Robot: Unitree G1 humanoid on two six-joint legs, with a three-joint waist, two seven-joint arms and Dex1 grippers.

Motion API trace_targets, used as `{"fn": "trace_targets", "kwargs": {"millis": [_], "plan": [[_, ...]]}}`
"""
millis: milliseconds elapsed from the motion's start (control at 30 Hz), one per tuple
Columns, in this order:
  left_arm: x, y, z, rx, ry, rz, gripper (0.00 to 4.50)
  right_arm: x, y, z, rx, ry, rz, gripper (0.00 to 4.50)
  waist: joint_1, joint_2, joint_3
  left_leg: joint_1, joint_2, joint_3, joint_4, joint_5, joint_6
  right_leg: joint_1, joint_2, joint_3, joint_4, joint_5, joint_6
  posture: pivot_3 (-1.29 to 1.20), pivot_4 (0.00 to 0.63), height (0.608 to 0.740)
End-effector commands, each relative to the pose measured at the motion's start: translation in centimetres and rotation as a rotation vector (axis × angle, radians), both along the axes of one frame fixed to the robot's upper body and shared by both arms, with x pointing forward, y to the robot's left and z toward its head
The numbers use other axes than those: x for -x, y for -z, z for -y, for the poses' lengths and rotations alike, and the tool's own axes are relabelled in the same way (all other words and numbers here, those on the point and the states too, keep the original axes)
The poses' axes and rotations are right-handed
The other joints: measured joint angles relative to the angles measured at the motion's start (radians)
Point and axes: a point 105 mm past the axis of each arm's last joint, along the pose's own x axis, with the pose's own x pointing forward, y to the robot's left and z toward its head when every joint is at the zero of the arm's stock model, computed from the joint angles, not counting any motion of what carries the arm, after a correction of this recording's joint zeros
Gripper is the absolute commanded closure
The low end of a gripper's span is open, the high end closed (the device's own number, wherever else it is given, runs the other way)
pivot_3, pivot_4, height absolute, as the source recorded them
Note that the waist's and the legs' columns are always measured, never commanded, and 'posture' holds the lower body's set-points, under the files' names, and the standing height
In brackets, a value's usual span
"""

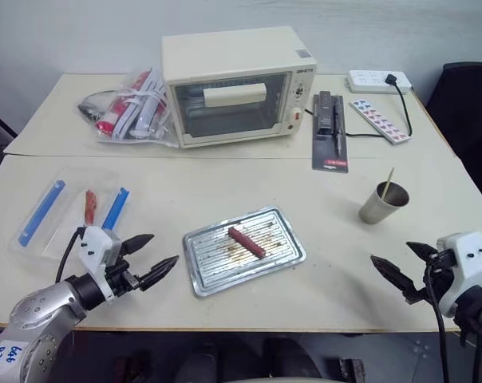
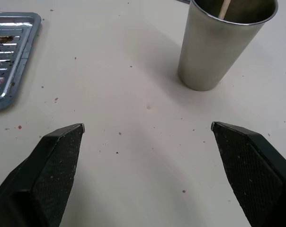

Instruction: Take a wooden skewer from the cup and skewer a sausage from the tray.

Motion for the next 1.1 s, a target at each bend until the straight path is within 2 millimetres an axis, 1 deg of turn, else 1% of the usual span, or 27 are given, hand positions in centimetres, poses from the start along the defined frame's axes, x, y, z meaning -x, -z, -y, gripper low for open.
{"fn": "trace_targets", "kwargs": {"millis": [33,200,367,500,733,767,833,933,1000,1100], "plan": [[0.1,-0.3,-0.1,-0.013,-0.013,0.033,0.15,-0.3,-0.5,0.1,0.034,-0.013,0.03,0.0,0.0,0.0,0.0,0.0,0.0,0.0,0.0,0.0,0.0,0.0,0.0,0.0,0.0,0.0,0.0,0.0,0.15,0.74],[0.7,0.6,-0.4,-0.016,-0.02,0.002,0.15,-0.6,-0.5,0.4,0.046,-0.009,0.032,0.0,0.0,0.0,0.0,0.0,0.0,0.0,0.0,0.0,0.0,0.0,0.0,0.0,0.0,0.0,0.0,0.0,0.15,0.74],[1.4,1.6,-0.3,-0.007,-0.027,-0.023,0.15,-0.5,0.0,0.5,0.064,-0.009,0.01,0.0,0.001,0.0,0.0,0.0,0.0,0.0,0.0,0.0,0.0,0.0,0.0,0.0,0.0,0.0,0.0,0.0,0.15,0.74],[1.3,1.9,-0.3,-0.01,-0.033,-0.024,0.15,-0.8,-0.1,0.5,0.055,-0.01,0.01,0.0,0.001,0.0,0.0,0.0,0.0,0.0,0.0,0.0,0.0,0.0,0.0,0.0,0.001,0.0,0.0,0.0,0.15,0.74],[0.9,1.9,-0.2,-0.02,-0.033,-0.01,0.15,-1.5,-0.1,0.8,0.071,-0.009,0.015,0.0,0.001,0.0,0.0,0.0,0.0,0.0,0.001,0.0,0.0,0.0,0.0,0.0,0.001,0.0,0.0,0.0,0.15,0.74],[0.9,1.7,-0.3,-0.012,-0.03,-0.002,0.06,-1.5,-0.2,0.9,0.046,0.0,0.016,0.0,0.0,0.0,0.0,0.0,0.0,0.0,0.001,0.0,0.0,0.0,0.0,0.0,0.001,0.0,0.0,0.0,0.15,0.74],[0.7,1.3,-0.5,-0.02,-0.027,0.01,0.06,-1.5,-0.4,1.0,0.02,0.01,0.021,0.0,0.001,0.0,0.0,0.0,0.0,0.0,0.001,0.0,0.0,0.0,0.0,0.0,0.001,0.0,0.0,0.0,0.15,0.74],[0.5,0.8,-0.7,-0.021,-0.026,0.016,0.06,-1.4,-0.6,0.9,0.027,0.014,0.024,0.0,0.001,0.0,0.0,0.0,0.0,0.0,0.001,0.0,0.0,0.0,0.0,0.0,0.002,0.0,0.0,0.0,0.15,0.74],[0.1,-0.3,-0.4,0.005,0.027,0.028,0.06,-1.7,-1.5,0.9,0.004,0.03,0.065,0.0,0.001,0.0,0.0,0.0,0.0,0.0,0.001,0.0,0.0,0.0,0.0,0.0,0.002,0.0,0.0,0.0,0.15,0.74],[0.0,-2.1,0.8,0.042,0.155,0.034,0.06,-2.6,-3.6,0.8,-0.031,0.047,0.146,0.0,0.0,0.0,0.0,0.0,0.0,0.0,0.003,0.0,0.0,0.0,0.0,0.0,0.003,0.0,0.0,0.0,0.15,0.74]]}}
